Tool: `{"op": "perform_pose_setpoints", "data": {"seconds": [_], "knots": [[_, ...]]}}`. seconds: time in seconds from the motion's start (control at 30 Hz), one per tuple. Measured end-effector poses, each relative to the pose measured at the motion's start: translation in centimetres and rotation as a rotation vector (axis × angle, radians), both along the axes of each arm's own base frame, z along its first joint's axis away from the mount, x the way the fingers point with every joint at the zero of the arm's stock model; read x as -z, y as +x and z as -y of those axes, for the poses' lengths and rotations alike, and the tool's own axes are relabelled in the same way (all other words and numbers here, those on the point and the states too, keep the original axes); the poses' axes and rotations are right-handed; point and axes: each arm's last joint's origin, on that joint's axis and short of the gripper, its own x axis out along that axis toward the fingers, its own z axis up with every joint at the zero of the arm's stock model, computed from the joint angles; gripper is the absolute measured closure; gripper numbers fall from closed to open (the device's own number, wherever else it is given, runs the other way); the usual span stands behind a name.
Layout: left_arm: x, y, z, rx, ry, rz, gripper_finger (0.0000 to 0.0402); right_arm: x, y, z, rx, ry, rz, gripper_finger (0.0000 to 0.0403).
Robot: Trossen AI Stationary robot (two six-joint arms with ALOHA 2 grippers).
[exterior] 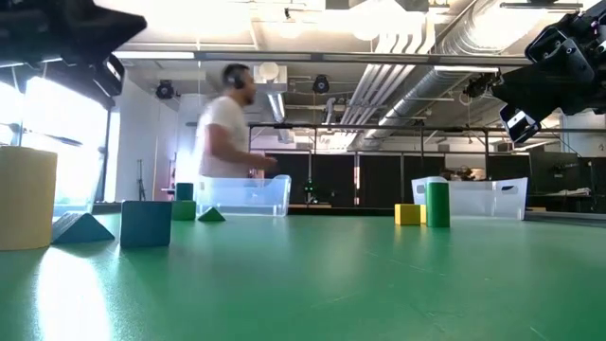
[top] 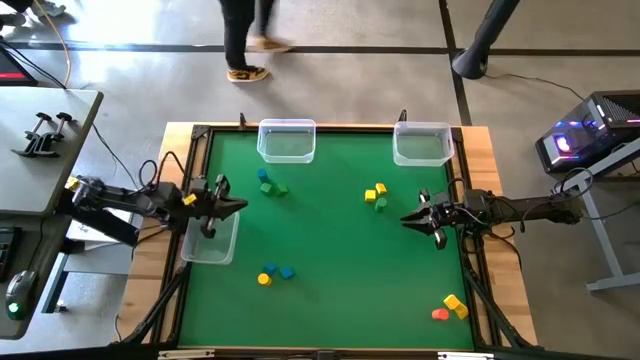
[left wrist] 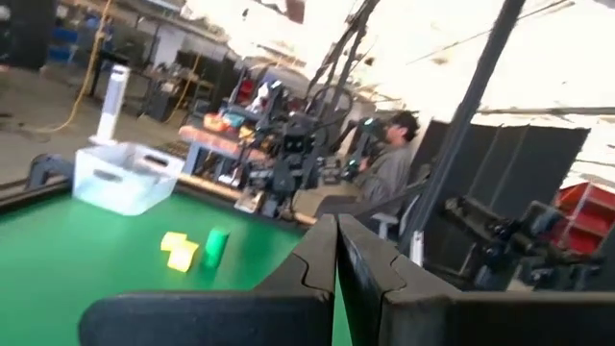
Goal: Sort blocks by size
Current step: Put the orange cylindrical block into the top right transparent bin
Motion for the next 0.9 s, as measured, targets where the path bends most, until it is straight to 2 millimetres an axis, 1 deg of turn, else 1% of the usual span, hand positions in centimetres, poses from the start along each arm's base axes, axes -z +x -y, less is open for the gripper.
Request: {"op": "perform_pose_setpoints", "data": {"seconds": [0.23, 0.33, 0.47, 0.67, 0.83, 0.9], "knots": [[1.4, 1.9, 1.0, -0.076, 0.032, -0.152, 0.0401, 0.0, 0.0, 0.0, 0.000, 0.000, 0.000, 0.0325], [2.2, 2.7, 1.4, -0.111, 0.078, -0.220, 0.0401, 0.0, 0.0, 0.0, 0.000, 0.000, 0.000, 0.0325], [2.8, 3.7, 1.7, -0.157, 0.129, -0.249, 0.0401, 0.0, 0.0, 0.0, 0.000, 0.000, 0.000, 0.0325], [2.7, 5.2, 2.2, -0.162, 0.173, -0.205, 0.0401, 0.0, 0.0, 0.0, 0.000, 0.000, 0.000, 0.0325], [1.9, 6.8, 2.8, -0.159, 0.230, -0.200, 0.0401, 0.0, 0.0, 0.0, 0.000, 0.000, 0.000, 0.0325], [1.7, 7.4, 3.1, -0.129, 0.241, -0.212, 0.0401, 0.0, 0.0, 0.0, 0.000, 0.000, 0.000, 0.0325]]}}
